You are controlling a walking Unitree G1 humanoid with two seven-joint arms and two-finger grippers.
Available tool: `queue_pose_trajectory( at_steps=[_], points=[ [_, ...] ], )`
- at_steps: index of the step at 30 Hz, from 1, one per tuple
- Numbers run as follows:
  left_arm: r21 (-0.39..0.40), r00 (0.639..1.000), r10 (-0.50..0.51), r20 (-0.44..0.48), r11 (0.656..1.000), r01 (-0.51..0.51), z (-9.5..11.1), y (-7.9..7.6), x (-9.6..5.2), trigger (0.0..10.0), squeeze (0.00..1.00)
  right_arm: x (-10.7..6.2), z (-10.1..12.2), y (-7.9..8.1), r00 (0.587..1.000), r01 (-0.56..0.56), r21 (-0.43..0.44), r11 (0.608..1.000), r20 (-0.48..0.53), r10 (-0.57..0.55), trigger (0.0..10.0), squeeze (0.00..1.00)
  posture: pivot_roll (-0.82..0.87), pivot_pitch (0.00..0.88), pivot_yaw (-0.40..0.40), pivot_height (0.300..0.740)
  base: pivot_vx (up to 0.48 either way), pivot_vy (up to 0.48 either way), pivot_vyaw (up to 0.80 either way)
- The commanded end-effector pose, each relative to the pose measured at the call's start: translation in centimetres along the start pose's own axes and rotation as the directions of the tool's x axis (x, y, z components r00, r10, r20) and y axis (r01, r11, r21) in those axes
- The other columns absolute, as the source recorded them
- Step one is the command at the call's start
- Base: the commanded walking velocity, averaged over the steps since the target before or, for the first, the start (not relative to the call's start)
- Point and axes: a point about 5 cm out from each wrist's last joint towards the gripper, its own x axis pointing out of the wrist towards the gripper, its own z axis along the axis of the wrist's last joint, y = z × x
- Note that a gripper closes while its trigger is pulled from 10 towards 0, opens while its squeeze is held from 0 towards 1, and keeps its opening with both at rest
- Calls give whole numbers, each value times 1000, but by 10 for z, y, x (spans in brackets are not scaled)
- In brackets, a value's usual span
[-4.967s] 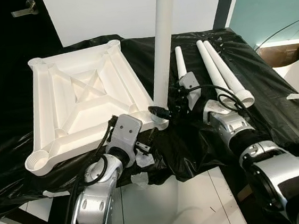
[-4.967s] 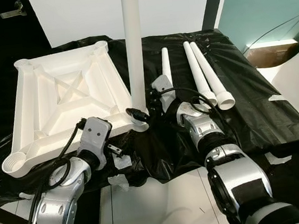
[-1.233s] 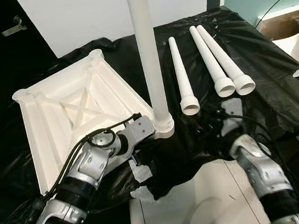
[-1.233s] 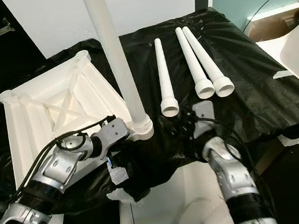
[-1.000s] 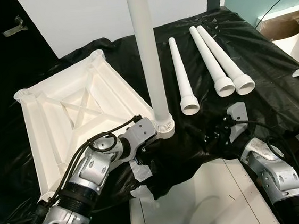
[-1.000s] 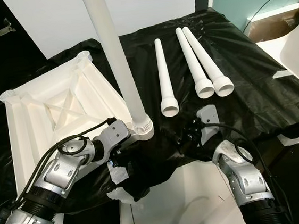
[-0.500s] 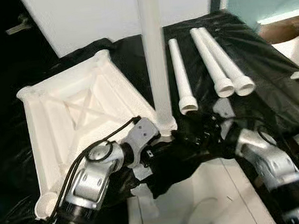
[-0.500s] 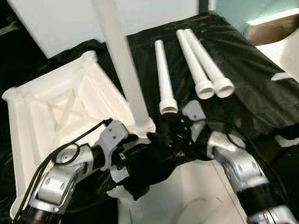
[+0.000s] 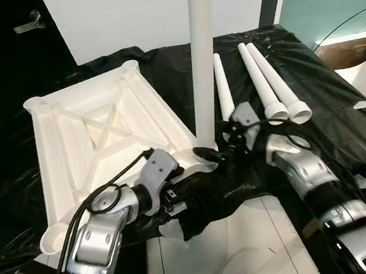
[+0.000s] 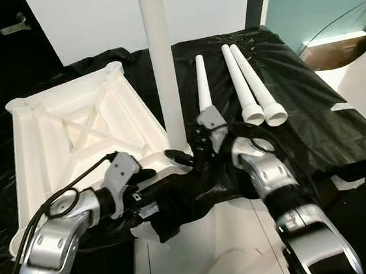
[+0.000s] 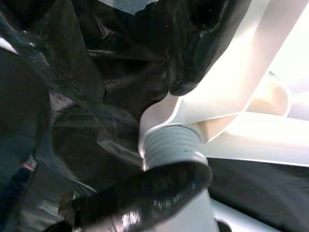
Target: Building children table
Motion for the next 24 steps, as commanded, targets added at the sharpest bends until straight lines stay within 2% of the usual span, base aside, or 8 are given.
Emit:
queue_pose_trajectory(
  at_steps=[1, 4, 6, 7, 8, 9, 18, 24],
  points=[
    [2, 957, 291, -4, 957, -291, 0, 14, -7, 10000, 0, 5, -2, -1, 1000, -10, -12, 1000, -18, 10, 10000, 0, 86, 0, -5, 740, 0, 0, 0],
    [-5, 942, 337, 10, 942, -337, 2, 16, -9, 10000, 0, 10, -1, -4, 1000, -12, -17, 1000, -20, 12, 10000, 0, 95, 0, -10, 740, 0, 0, 0],
    [-13, 930, 366, 27, 931, -366, 3, 17, -11, 10000, 0, 12, 0, -5, 1000, -13, -10, 1000, -25, 13, 4627, 0, 101, 0, -13, 740, 0, 0, 0],
    [-13, 930, 366, 27, 931, -366, 3, 17, -11, 10000, 0, 12, 0, -5, 1000, -13, -10, 1000, -25, 13, 4627, 0, 101, 0, -13, 740, 0, 0, 0],
    [-17, 922, 386, 33, 923, -385, 4, 18, -11, 10000, 0, 13, -1, -6, 1000, -12, -8, 1000, -26, 12, 1451, 0, 107, 0, -17, 740, 0, 0, 0],
    [-21, 912, 408, 39, 913, -407, 4, 18, -11, 10000, 0, 14, -1, -6, 1000, -10, -2, 1000, -28, 10, 0, 0, 109, 0, -19, 740, 0, 0, 0],
    [-51, 840, 540, 51, 842, -538, 2, 21, -11, 10000, 0, 18, -9, -5, 999, 20, 41, 999, -35, -18, 0, 0, 108, 0, -20, 740, 0, 0, 0],
    [-106, 800, 596, 74, 802, -588, 3, 18, -7, 10000, 0, 27, -18, 1, 982, 178, 65, 982, -73, -173, 0, 0, 105, 0, -22, 740, 0, 0, 0]
  ],
)
